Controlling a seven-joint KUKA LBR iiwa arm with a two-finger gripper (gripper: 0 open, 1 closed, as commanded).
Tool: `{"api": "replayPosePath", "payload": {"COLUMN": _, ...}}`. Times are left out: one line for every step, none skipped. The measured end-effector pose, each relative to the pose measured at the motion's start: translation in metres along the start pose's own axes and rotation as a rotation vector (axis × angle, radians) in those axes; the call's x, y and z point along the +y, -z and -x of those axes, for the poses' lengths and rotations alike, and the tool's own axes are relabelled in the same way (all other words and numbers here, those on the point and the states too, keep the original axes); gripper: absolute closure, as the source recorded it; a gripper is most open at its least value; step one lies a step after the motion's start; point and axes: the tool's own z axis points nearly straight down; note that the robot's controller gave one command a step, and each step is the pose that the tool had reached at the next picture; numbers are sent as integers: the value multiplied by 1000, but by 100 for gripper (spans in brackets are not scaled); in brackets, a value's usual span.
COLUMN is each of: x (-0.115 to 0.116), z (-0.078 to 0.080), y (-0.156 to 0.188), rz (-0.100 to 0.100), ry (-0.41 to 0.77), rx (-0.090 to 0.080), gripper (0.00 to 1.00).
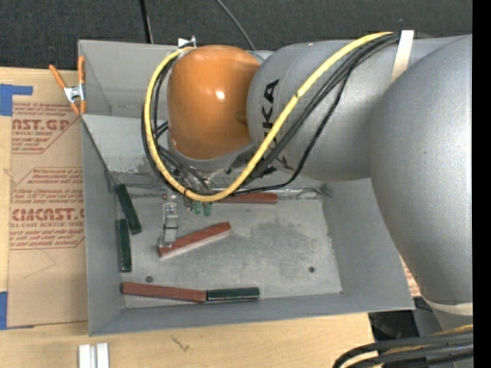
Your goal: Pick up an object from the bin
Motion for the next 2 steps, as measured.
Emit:
{"api": "replayPosePath", "payload": {"x": -30, "z": -5, "y": -45, "rz": 0, "ry": 129, "rx": -3, "gripper": 0}}
{"api": "replayPosePath", "payload": {"x": -68, "z": -19, "y": -75, "rz": -1, "ry": 110, "rx": 2, "gripper": 0}}
